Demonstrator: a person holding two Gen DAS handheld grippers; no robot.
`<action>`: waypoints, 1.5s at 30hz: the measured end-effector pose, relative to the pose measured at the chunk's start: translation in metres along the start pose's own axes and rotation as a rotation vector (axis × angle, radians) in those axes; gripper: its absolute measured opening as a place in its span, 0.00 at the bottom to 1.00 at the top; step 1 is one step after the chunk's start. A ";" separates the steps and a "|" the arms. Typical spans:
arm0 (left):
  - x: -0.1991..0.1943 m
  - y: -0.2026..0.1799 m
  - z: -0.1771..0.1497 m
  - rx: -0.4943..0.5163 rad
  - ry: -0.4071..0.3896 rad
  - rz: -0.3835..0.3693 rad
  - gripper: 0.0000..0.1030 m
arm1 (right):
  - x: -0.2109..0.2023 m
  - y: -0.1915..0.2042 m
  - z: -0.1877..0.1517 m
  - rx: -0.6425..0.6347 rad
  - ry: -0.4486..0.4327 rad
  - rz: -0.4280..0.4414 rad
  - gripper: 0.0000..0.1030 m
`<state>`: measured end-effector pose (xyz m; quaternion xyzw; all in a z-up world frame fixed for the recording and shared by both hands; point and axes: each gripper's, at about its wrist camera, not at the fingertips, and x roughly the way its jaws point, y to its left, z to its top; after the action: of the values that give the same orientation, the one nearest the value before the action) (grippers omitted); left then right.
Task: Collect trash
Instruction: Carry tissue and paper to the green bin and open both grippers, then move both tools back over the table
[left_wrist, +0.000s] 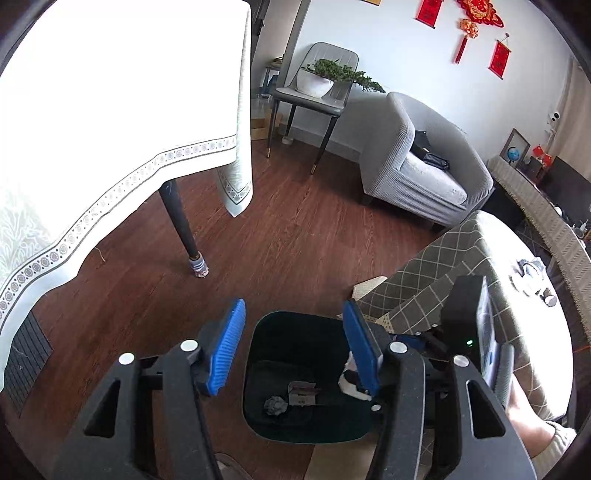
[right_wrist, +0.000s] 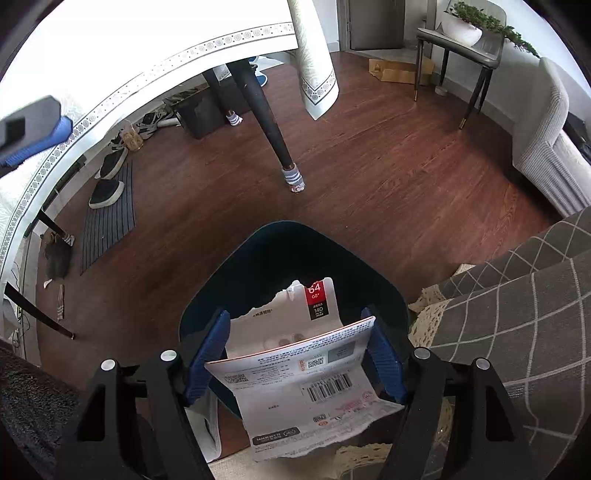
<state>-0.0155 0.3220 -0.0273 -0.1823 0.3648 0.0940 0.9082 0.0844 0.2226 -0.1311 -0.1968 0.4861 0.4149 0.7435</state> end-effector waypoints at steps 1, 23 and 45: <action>-0.003 -0.003 0.003 0.002 -0.008 -0.010 0.50 | 0.001 0.001 -0.001 -0.002 0.000 -0.001 0.79; -0.052 -0.087 0.031 0.116 -0.179 -0.099 0.42 | -0.107 0.008 -0.027 -0.097 -0.205 0.065 0.77; -0.018 -0.216 0.021 0.272 -0.131 -0.238 0.57 | -0.249 -0.154 -0.088 0.204 -0.427 -0.263 0.72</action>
<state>0.0507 0.1324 0.0562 -0.0934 0.2900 -0.0527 0.9510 0.1136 -0.0337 0.0333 -0.0905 0.3278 0.2956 0.8927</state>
